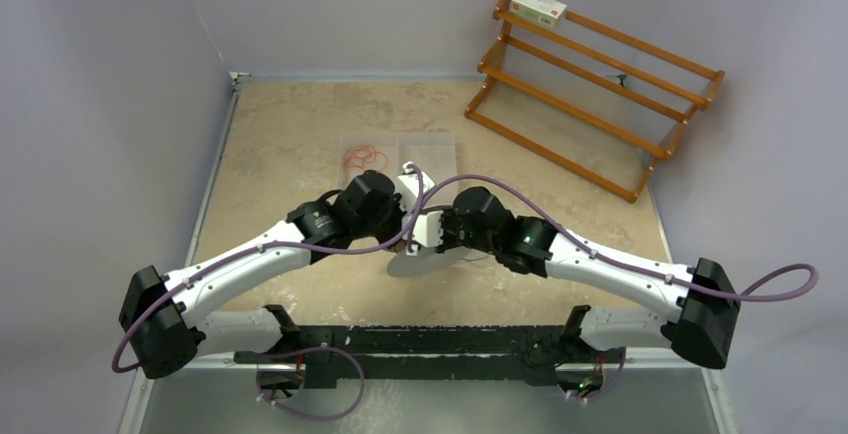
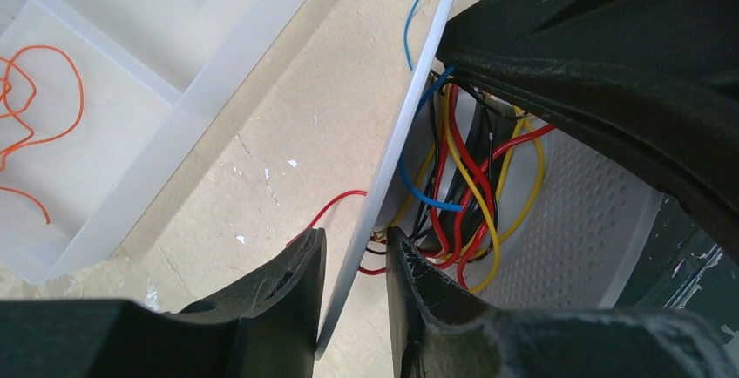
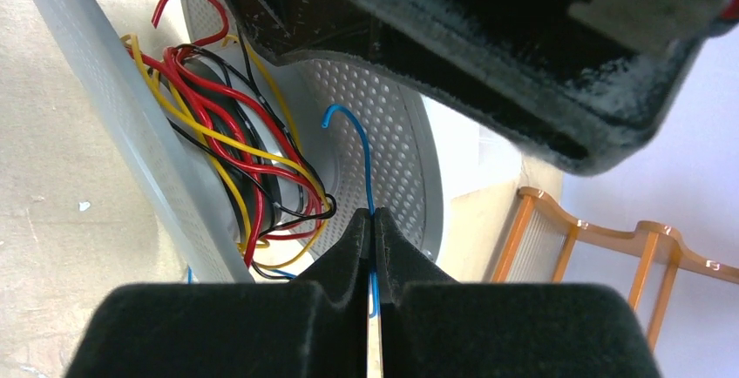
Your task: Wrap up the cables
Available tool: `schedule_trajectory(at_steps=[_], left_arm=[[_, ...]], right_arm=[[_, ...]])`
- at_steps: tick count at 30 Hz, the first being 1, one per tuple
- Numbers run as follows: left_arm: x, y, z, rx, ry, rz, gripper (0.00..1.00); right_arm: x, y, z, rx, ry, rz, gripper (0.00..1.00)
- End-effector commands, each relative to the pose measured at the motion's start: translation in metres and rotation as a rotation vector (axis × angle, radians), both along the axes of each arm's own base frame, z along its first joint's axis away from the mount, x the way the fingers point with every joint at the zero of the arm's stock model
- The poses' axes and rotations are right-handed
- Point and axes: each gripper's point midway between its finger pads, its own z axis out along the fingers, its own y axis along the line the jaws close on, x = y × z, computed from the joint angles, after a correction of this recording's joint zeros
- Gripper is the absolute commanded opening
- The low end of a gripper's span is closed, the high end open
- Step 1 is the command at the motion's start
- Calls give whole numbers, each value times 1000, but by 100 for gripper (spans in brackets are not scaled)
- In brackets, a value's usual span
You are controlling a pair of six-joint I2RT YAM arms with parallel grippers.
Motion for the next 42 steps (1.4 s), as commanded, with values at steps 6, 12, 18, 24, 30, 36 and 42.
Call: schedule_trajectory(at_steps=[6,12,18,24,30,36,42], left_arm=[[-14,-18,21,-124,4,-92,34],[-18,-24,28,-170,8,-115,36],[-16,-26,26,-178,20,-112,37],[-13,-30,27,-200,33,-112,40],[-10,-30,30,-220,35,-106,42],[-6,-31,30,-238,45,-92,43],[-1,-30,32,-254,42,-78,40]], right_arm=[[8,22,12,66,21,-19,0],[10,28,18,89,14,-18,0],[11,34,22,97,0,11,0],[8,37,18,91,12,34,0],[4,41,17,99,26,60,0],[-2,46,19,111,35,97,0],[-2,48,18,111,36,104,0]])
